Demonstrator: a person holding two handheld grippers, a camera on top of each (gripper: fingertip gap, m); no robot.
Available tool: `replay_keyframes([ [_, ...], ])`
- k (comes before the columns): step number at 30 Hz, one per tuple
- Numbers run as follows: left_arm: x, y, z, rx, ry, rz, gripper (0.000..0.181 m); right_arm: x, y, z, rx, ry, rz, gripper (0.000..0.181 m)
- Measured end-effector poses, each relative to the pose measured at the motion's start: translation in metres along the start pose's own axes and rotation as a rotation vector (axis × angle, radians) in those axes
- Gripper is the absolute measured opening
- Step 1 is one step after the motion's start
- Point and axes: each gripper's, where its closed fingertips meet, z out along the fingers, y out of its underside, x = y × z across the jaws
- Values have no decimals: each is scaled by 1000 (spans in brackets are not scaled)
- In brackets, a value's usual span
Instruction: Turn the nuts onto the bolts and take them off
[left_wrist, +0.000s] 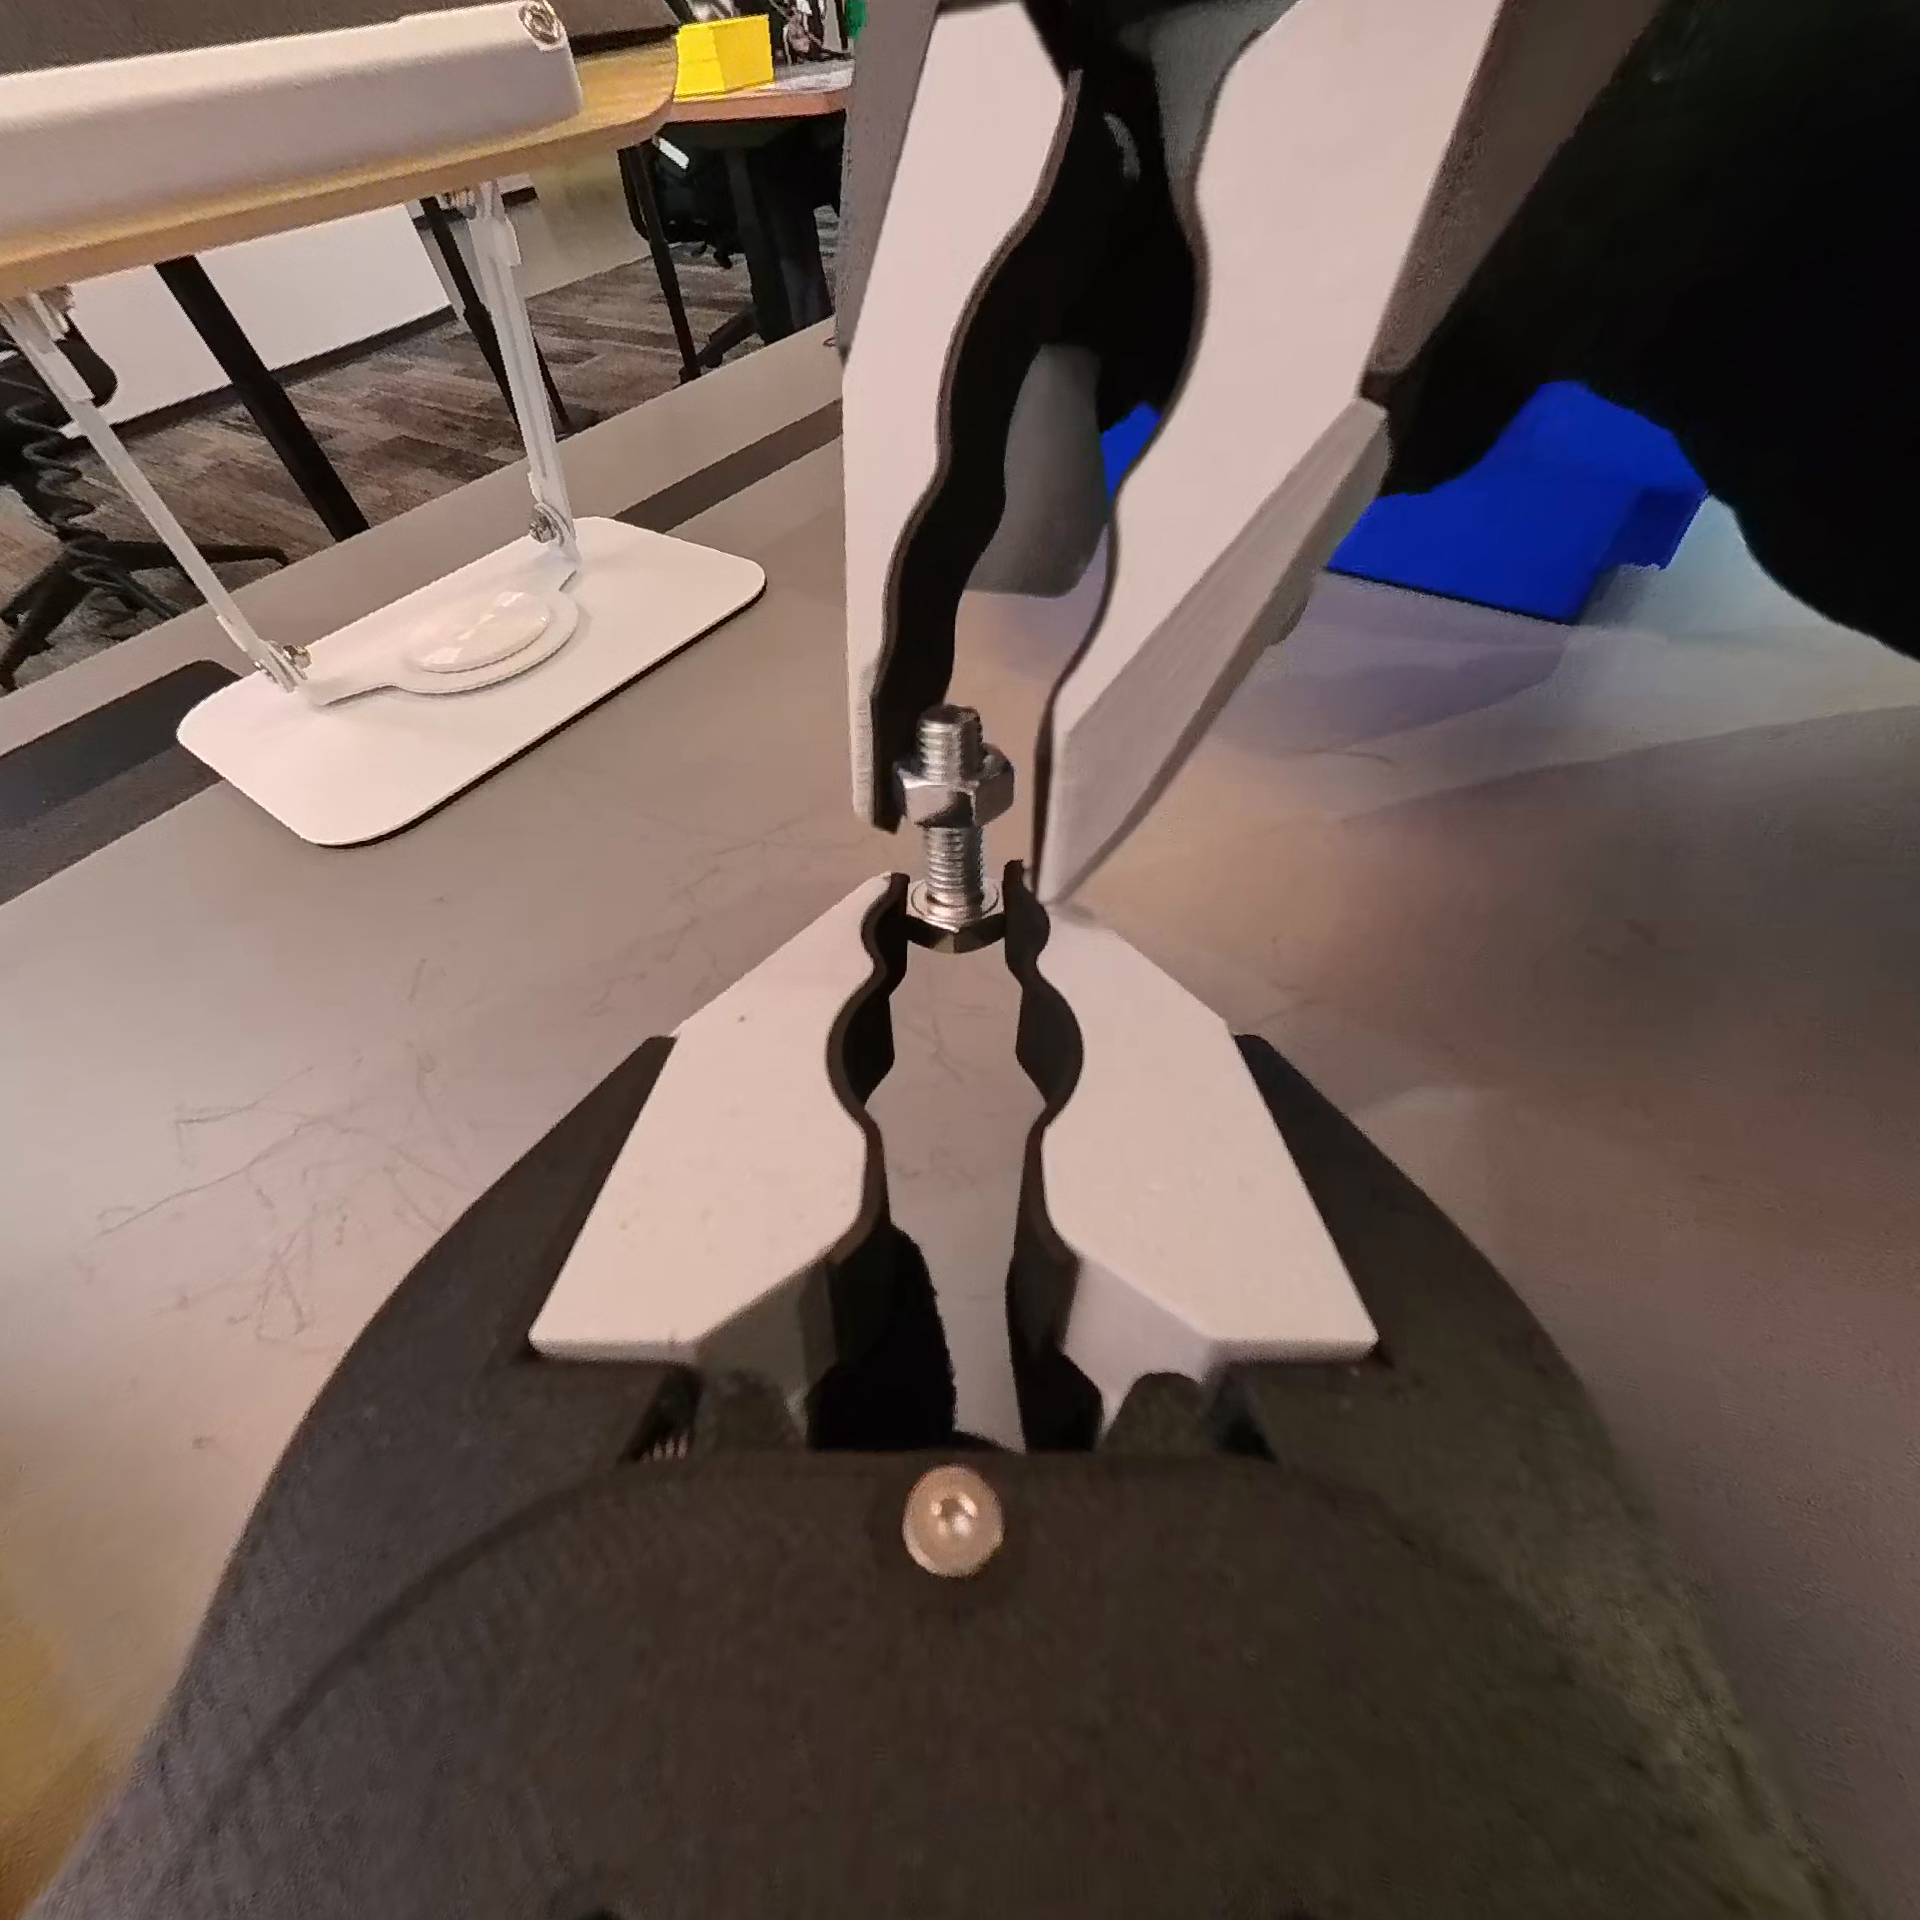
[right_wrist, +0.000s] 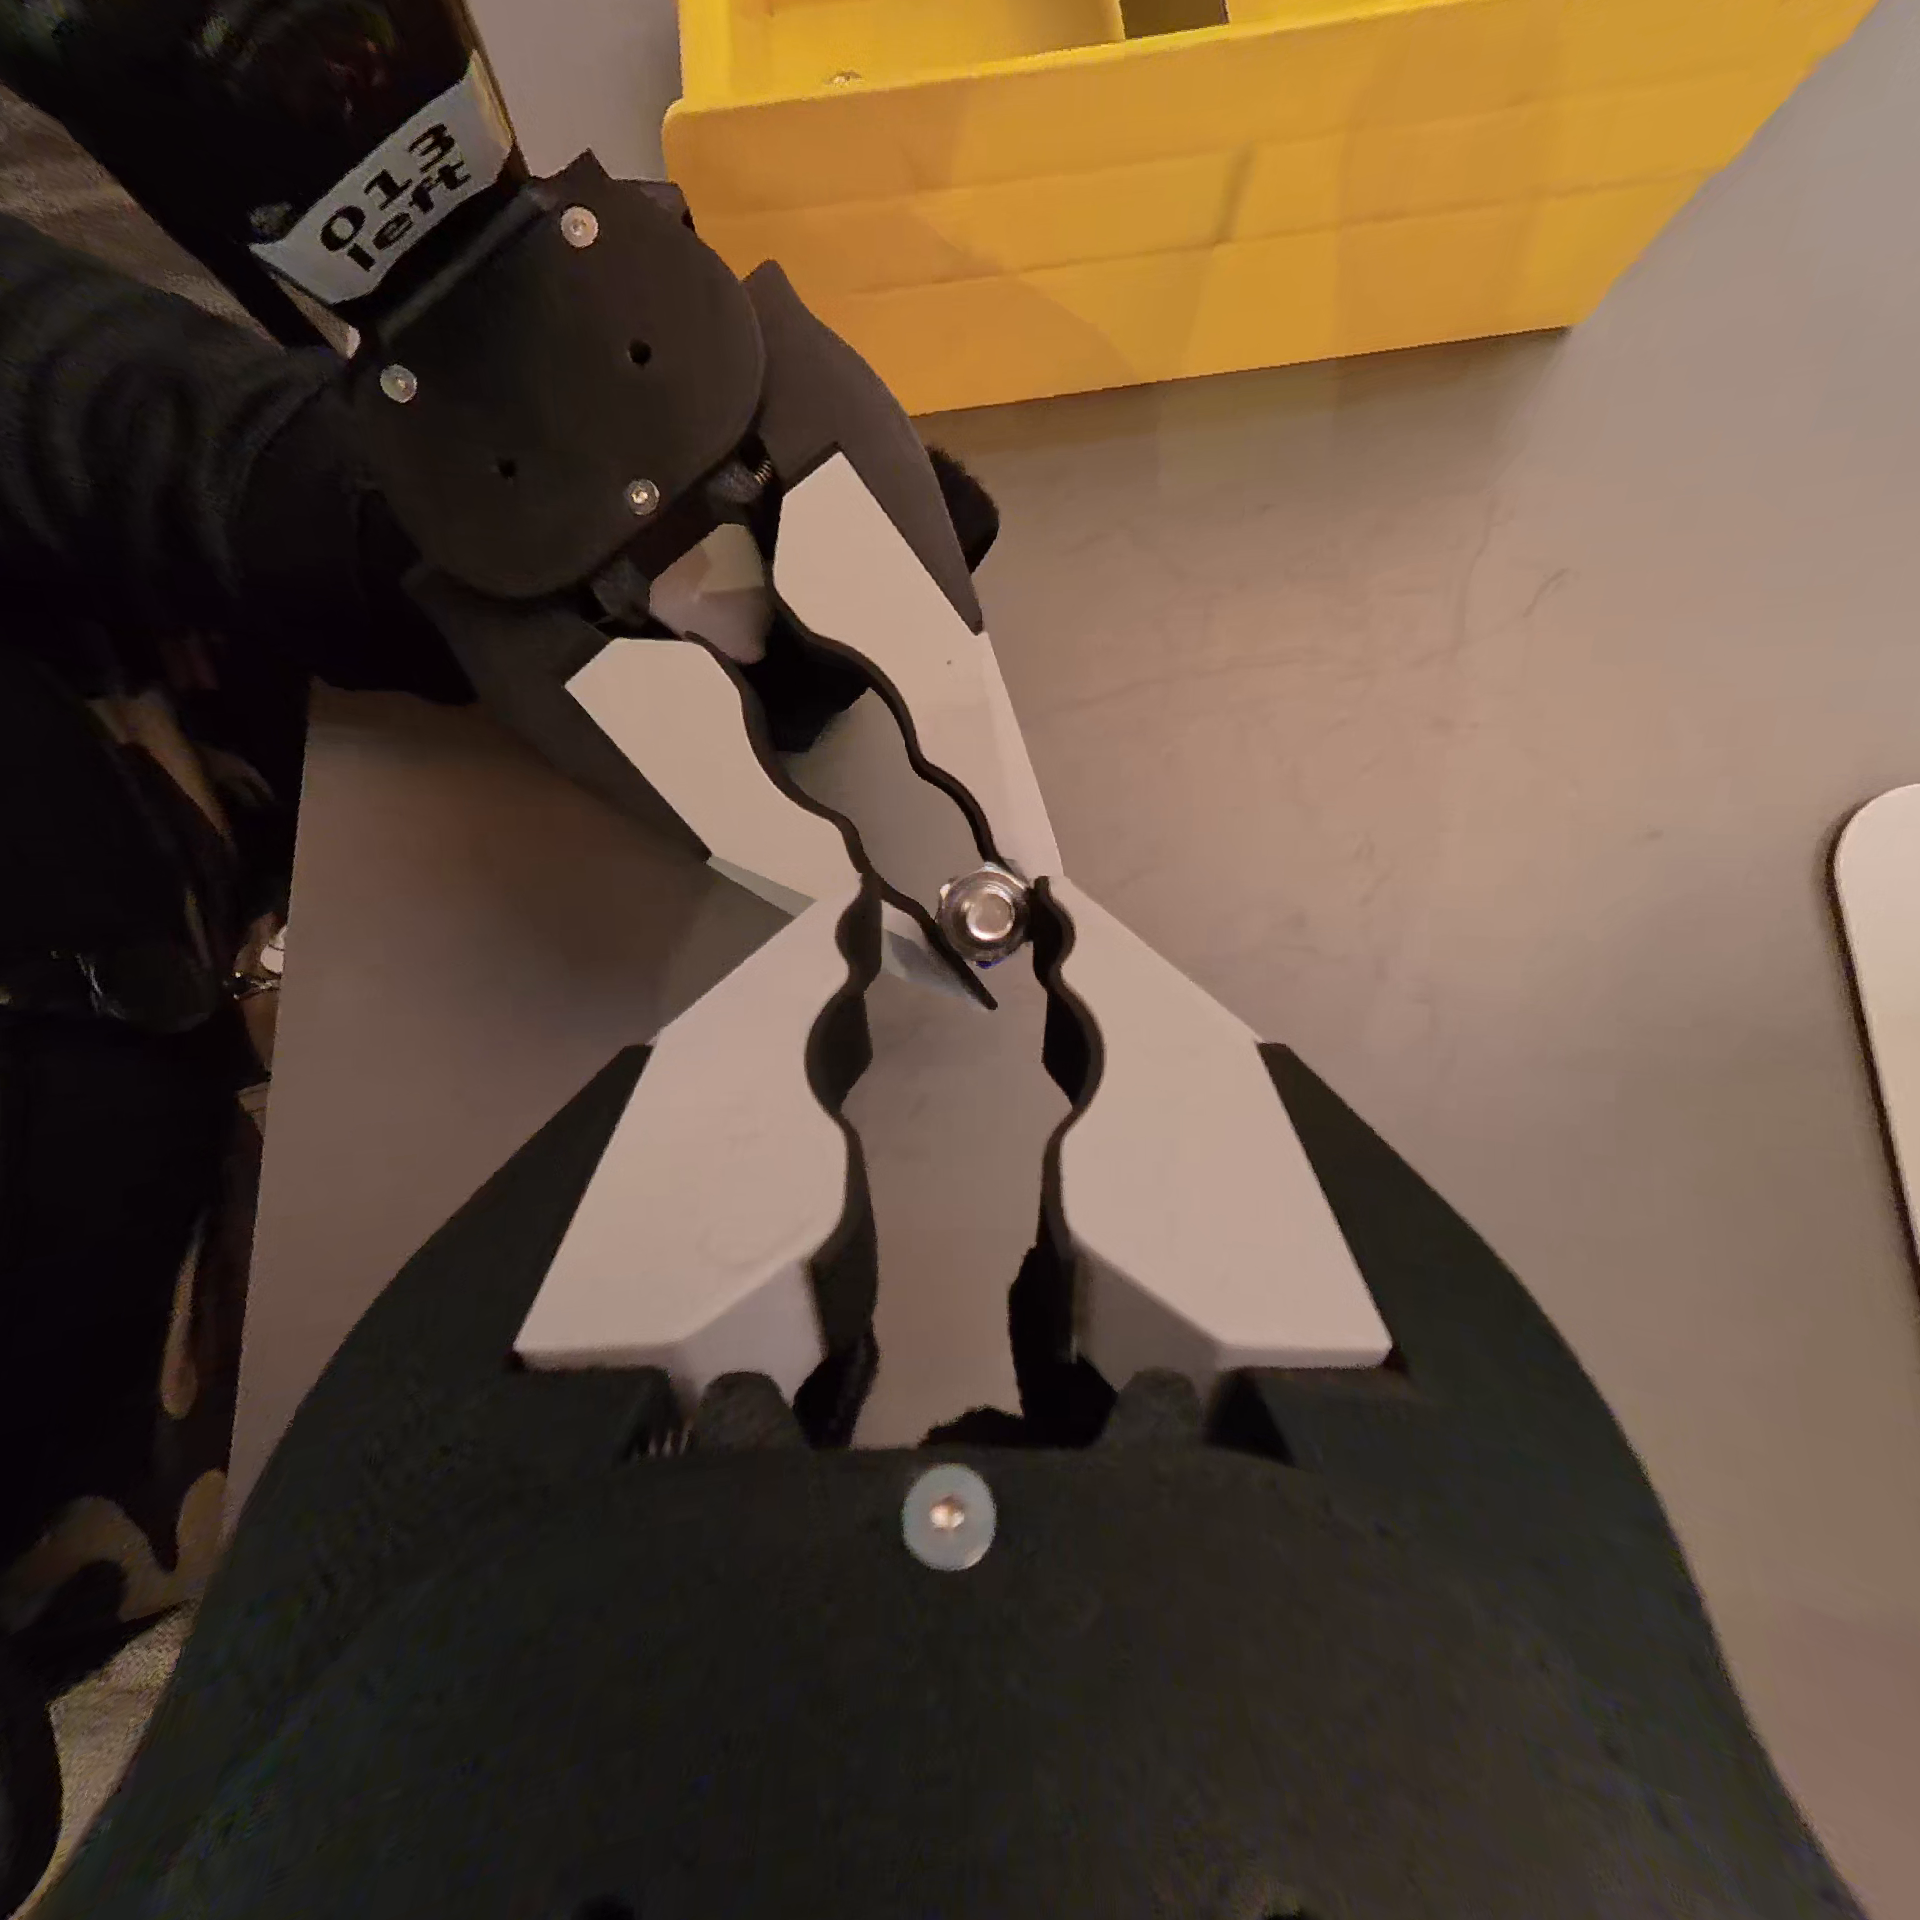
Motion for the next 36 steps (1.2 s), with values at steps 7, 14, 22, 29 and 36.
replay_keyframes([
  [7, 2, -1, 0, 5, 9, 3, 16, 4, 0, -1, 42, -9, 38, 16],
  [14, -1, -5, -1, 32, 8, -19, 17, 7, -2, -5, 68, -6, 55, 16],
  [22, -5, -8, -3, 55, -7, -41, 26, 18, -6, -30, 114, 64, 75, 16],
  [29, -7, -7, -3, 54, -12, -54, 25, 37, 4, -120, 143, 248, 108, 16],
  [36, -7, -6, -2, 44, -17, -51, 24, 71, 109, -217, -97, 518, 309, 16],
])
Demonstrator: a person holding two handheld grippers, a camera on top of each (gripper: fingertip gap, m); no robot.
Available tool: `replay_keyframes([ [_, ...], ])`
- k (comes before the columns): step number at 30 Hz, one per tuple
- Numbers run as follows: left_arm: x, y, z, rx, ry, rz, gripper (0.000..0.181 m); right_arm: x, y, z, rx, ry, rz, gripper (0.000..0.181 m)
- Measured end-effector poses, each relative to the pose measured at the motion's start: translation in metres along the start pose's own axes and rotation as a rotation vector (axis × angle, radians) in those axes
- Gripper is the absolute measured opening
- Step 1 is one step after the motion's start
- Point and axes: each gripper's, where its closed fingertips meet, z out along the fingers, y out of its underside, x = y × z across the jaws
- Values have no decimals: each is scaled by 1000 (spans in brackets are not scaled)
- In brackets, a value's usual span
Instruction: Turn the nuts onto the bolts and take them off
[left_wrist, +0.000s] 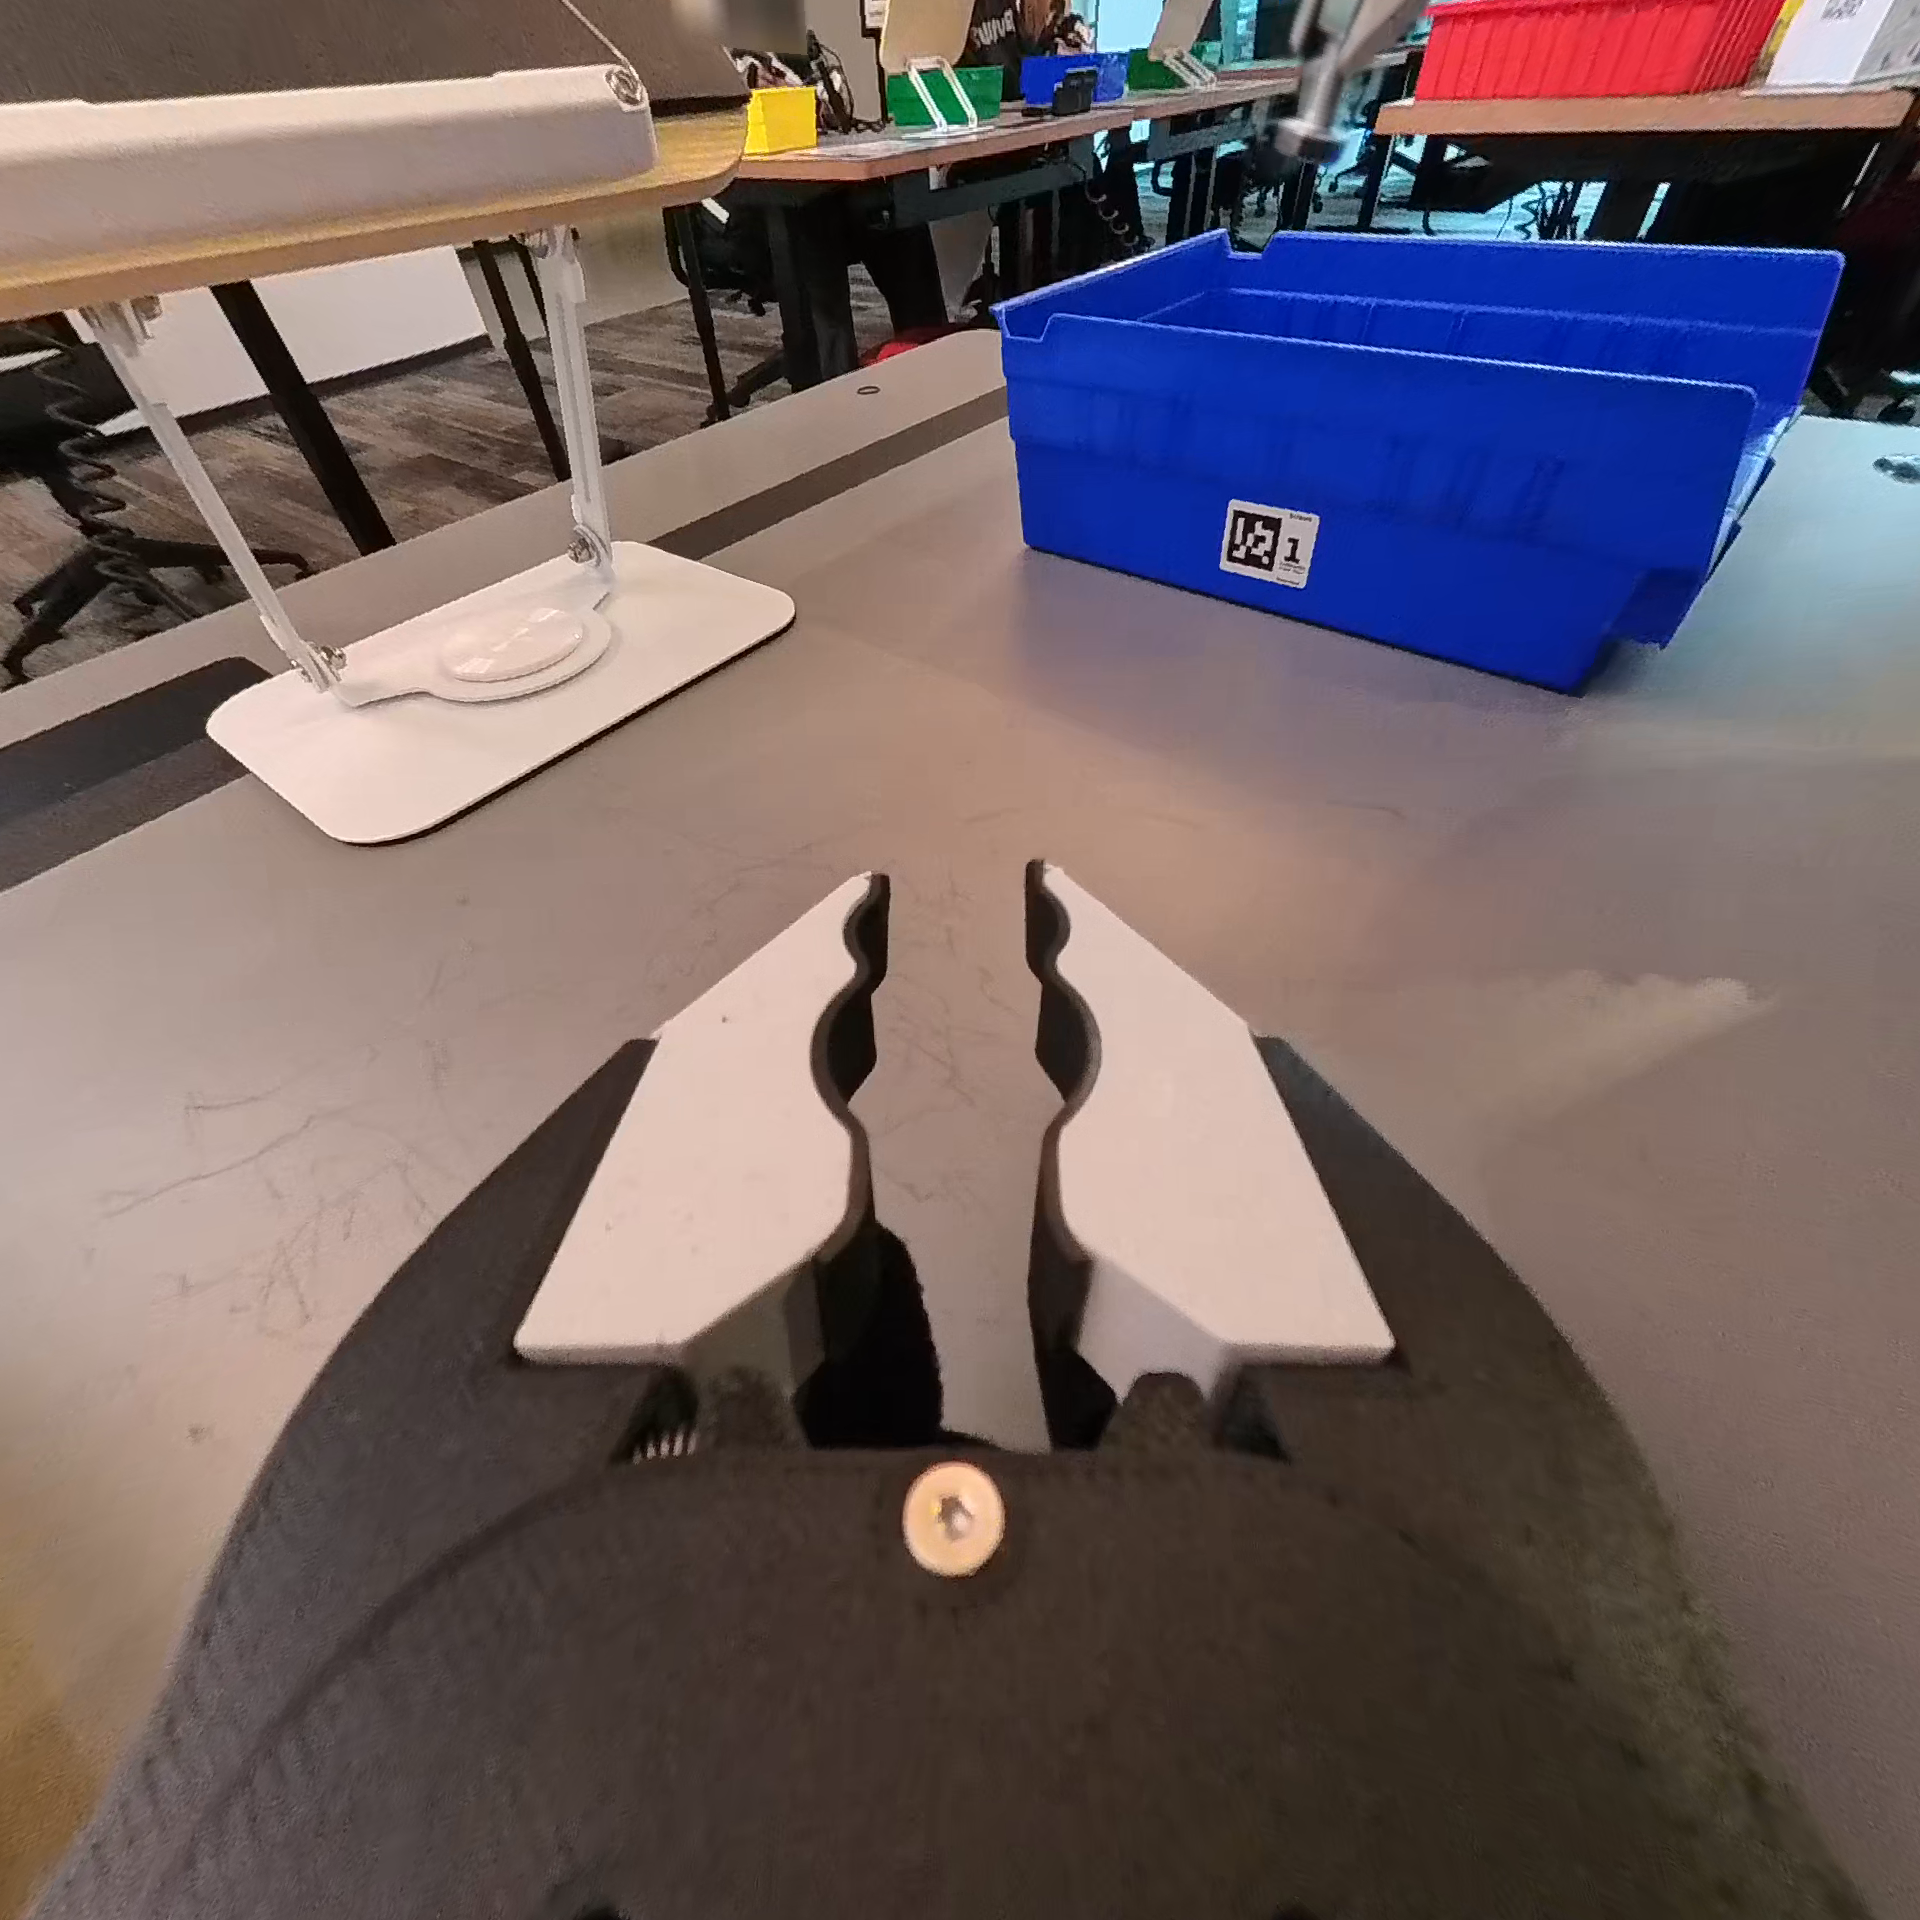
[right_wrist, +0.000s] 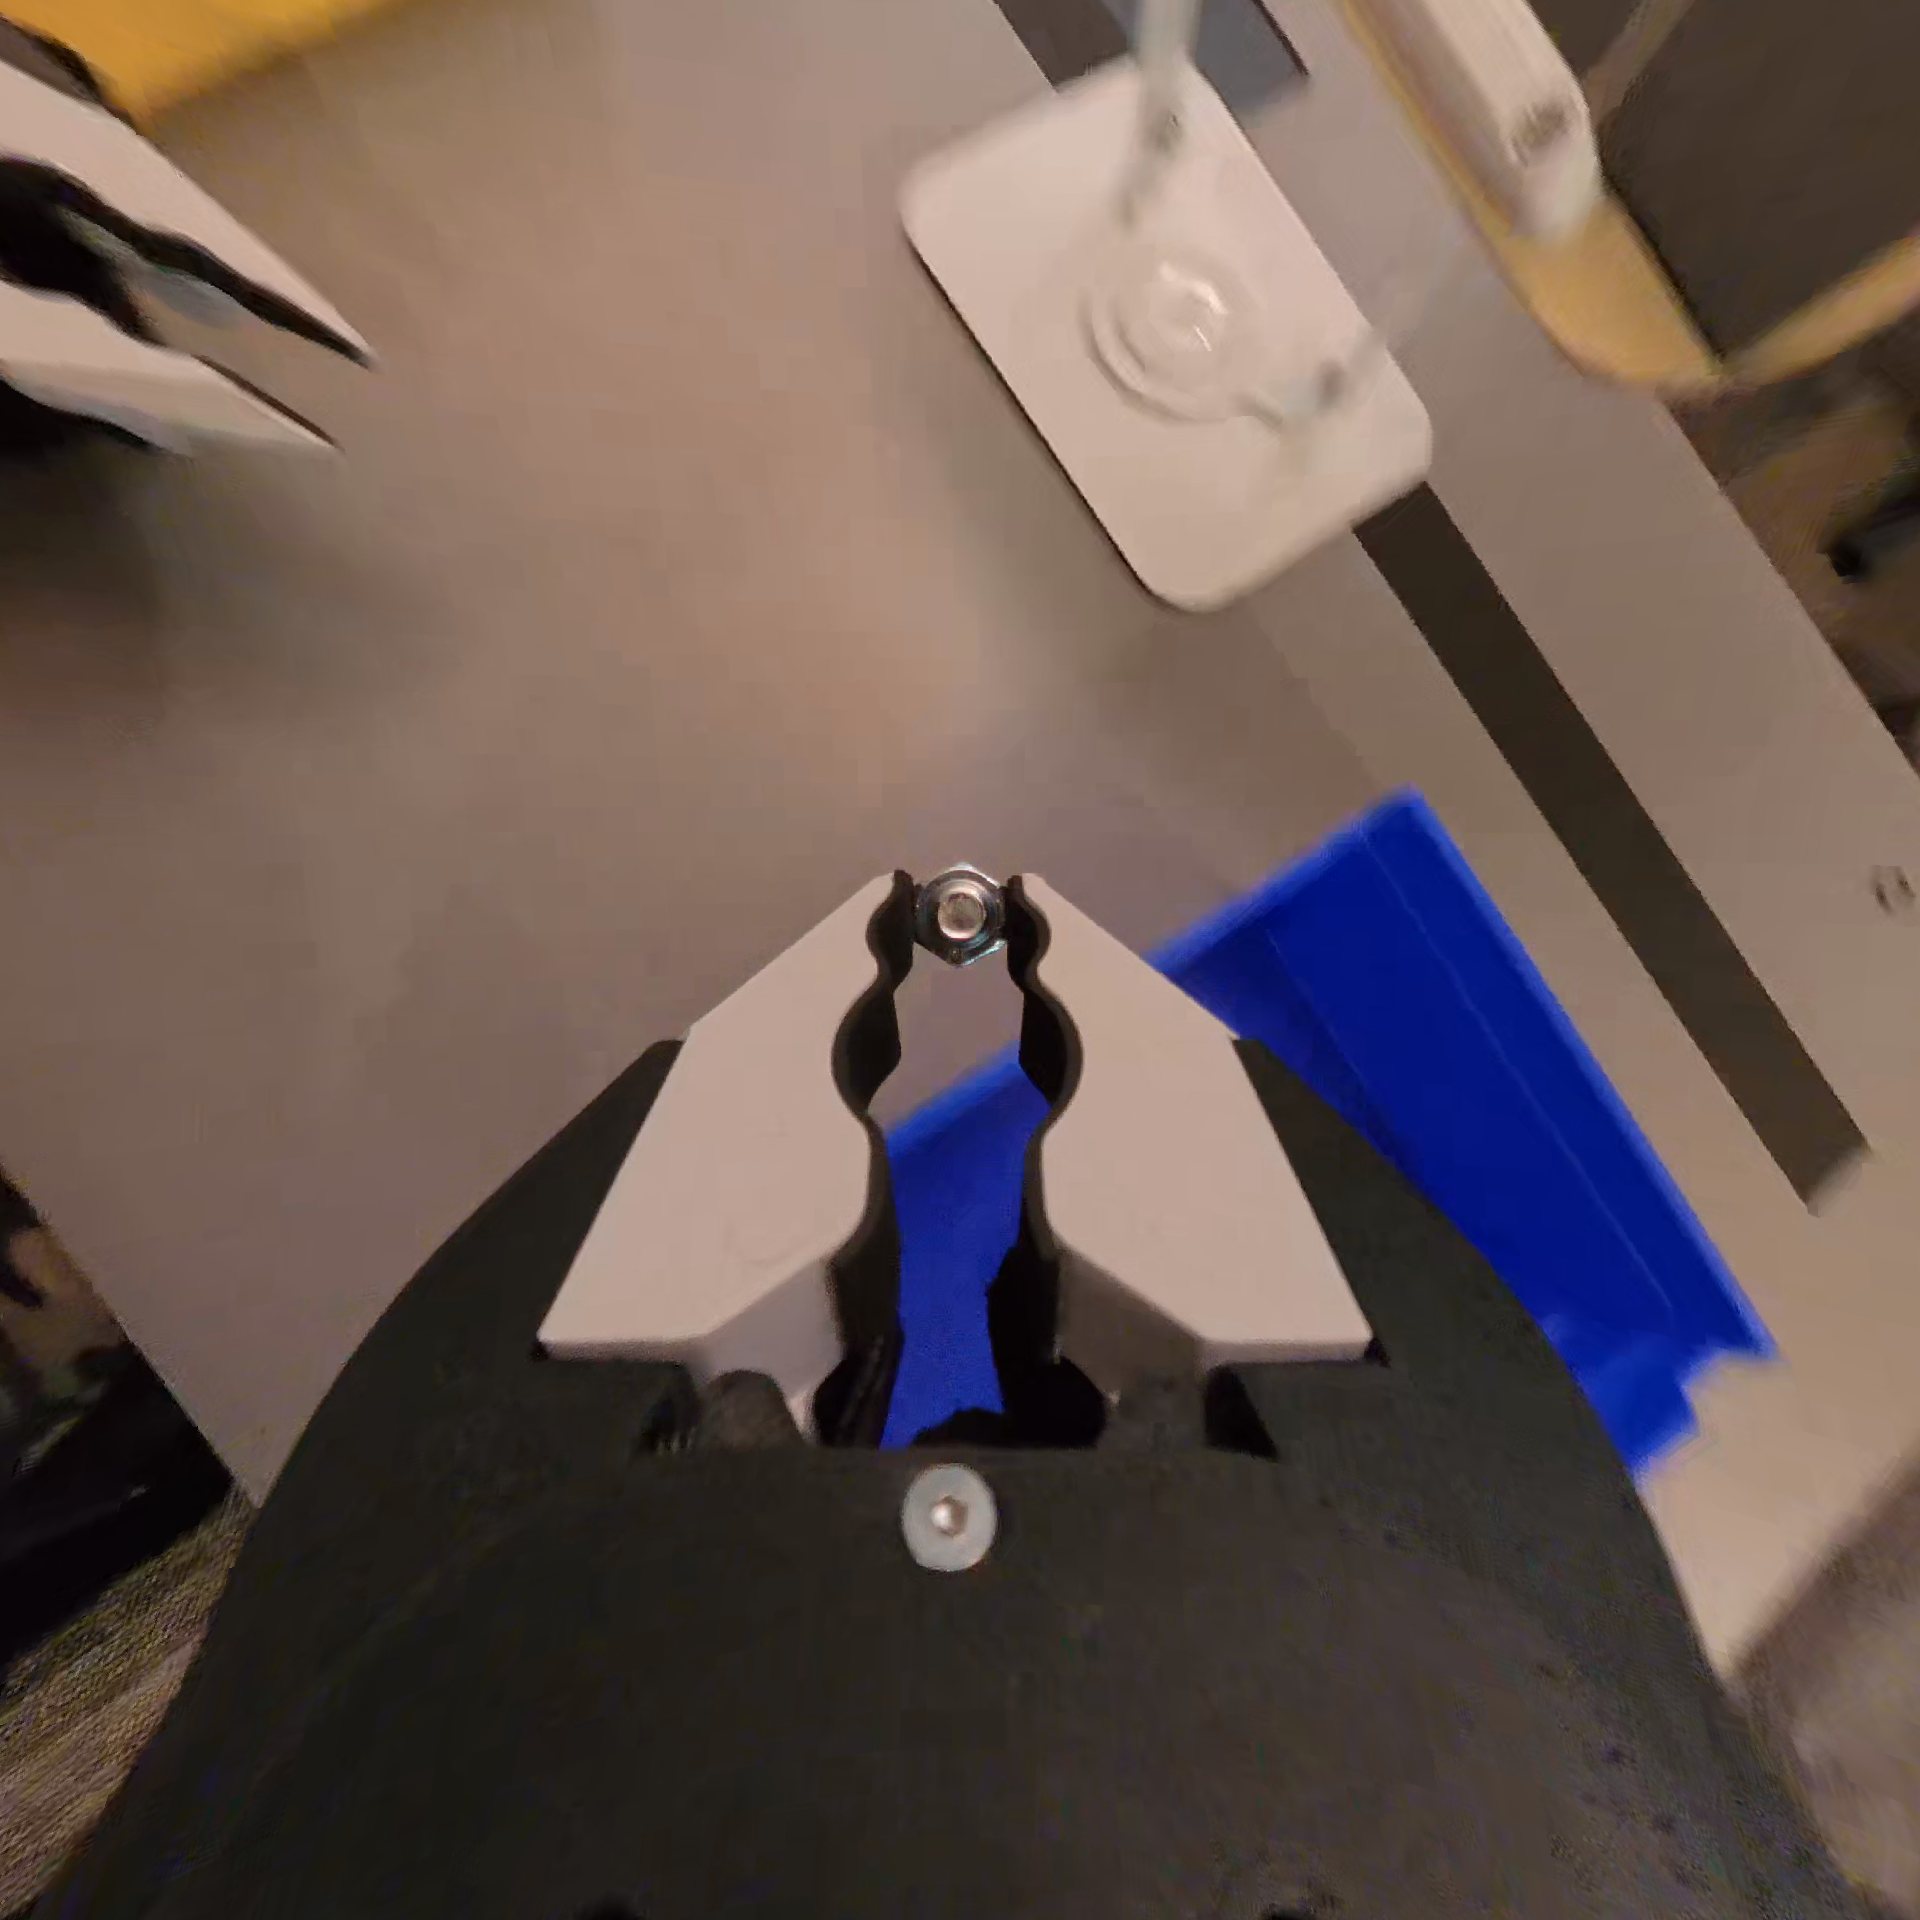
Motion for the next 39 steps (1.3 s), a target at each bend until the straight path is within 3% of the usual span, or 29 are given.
replay_keyframes([
  [5, -1, 2, 1, -11, -4, -3, 23, 29, 77, -15, -220, 65, 114, 16],
  [13, -1, 2, 2, -14, -5, -2, 23, 1, 178, 14, -588, -144, 221, 17],
  [20, -1, 2, 2, -15, -3, -3, 23, -2, 199, 35, -666, -172, 254, 17],
  [23, -1, 2, 3, -15, -2, -3, 23, 8, 183, 39, -585, -130, 272, 29],
  [26, -1, 2, 3, -15, -2, -2, 23, 26, 157, 29, -486, -38, 268, 27],
  [31, -1, 2, 3, -15, -4, 1, 23, 19, 49, 6, -52, 12, 167, 13],
  [36, 1, 1, 2, -5, -7, 23, 18, -86, -75, 4, 418, -231, -20, 9],
  [39, 13, -16, -4, 39, 44, -22, 3, -140, -115, 31, 540, -369, -35, 10],
])
